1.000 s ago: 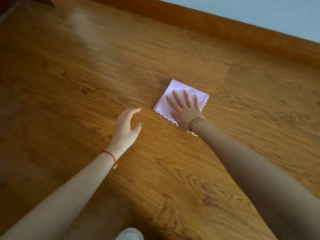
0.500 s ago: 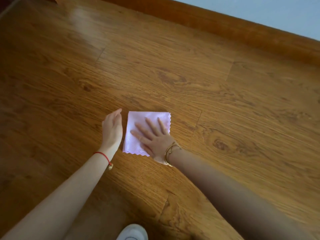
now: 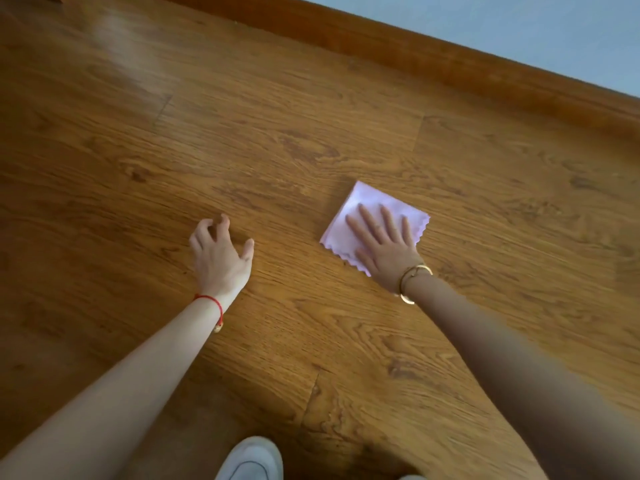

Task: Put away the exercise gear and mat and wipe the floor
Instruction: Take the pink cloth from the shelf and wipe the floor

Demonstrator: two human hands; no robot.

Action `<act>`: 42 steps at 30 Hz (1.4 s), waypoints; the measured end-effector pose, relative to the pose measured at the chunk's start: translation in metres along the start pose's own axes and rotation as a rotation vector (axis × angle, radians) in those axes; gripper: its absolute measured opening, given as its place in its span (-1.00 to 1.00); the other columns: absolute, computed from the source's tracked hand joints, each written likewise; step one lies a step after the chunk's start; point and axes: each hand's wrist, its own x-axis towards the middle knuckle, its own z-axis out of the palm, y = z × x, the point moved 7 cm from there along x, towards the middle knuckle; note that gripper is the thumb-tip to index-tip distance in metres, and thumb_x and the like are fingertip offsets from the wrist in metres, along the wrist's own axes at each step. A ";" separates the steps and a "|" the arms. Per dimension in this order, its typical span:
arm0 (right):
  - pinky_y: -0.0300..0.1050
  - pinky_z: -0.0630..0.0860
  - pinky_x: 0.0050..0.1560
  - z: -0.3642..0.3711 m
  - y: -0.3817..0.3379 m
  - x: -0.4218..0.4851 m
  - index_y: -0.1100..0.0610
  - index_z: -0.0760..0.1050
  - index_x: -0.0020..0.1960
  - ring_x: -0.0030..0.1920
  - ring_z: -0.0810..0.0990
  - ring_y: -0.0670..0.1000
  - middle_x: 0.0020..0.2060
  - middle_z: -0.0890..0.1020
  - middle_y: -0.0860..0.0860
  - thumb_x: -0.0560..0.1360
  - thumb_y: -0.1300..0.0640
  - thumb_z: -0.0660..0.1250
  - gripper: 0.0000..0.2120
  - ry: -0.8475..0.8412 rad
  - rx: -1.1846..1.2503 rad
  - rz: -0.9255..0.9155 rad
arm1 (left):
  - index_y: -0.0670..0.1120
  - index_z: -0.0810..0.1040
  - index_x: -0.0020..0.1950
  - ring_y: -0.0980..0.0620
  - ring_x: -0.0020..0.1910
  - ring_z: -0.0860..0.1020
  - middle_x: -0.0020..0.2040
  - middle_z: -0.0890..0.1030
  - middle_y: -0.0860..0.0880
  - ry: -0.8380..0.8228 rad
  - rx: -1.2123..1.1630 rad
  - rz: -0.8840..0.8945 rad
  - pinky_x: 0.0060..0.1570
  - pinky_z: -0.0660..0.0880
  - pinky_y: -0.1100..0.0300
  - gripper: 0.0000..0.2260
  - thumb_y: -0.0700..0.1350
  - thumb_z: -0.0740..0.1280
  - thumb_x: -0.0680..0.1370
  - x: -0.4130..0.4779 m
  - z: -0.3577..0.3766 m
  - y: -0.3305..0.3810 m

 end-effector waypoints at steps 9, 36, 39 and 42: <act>0.33 -0.22 0.50 -0.036 -0.011 0.076 -0.14 -0.30 0.56 0.56 -0.33 0.15 0.56 -0.31 -0.12 0.65 -0.01 -0.05 -0.41 -0.092 0.131 0.243 | -0.07 0.20 0.61 -0.10 0.62 0.03 0.62 0.11 -0.13 -0.125 -0.173 0.105 0.55 0.11 -0.03 -0.47 -0.04 0.25 0.66 -0.010 -0.004 -0.015; 0.36 -0.13 0.48 0.028 0.114 -0.127 -0.18 -0.25 0.57 0.57 -0.26 0.18 0.58 -0.23 -0.13 0.63 -0.18 -0.07 -0.42 0.024 0.308 0.699 | 0.01 0.03 0.65 -0.06 0.64 -0.10 0.66 0.01 0.01 -0.245 0.032 0.635 0.55 -0.16 -0.19 -0.48 -0.02 0.10 0.70 -0.070 0.042 0.104; 0.37 -0.10 0.47 0.034 0.134 -0.155 -0.18 -0.23 0.57 0.57 -0.23 0.19 0.58 -0.21 -0.13 0.62 -0.19 -0.05 -0.41 0.011 0.356 0.848 | 0.01 0.03 0.65 -0.07 0.64 -0.11 0.66 0.00 0.01 -0.269 0.056 0.662 0.56 -0.16 -0.20 -0.47 -0.02 0.11 0.70 -0.077 0.050 0.112; 0.36 -0.04 0.46 0.032 0.114 -0.152 -0.17 -0.24 0.56 0.57 -0.21 0.20 0.57 -0.22 -0.15 0.62 -0.18 -0.06 -0.41 0.004 0.275 0.683 | 0.01 0.03 0.65 -0.08 0.64 -0.10 0.66 0.01 0.00 -0.290 0.079 0.678 0.56 -0.13 -0.22 -0.48 -0.01 0.10 0.70 -0.084 0.058 0.117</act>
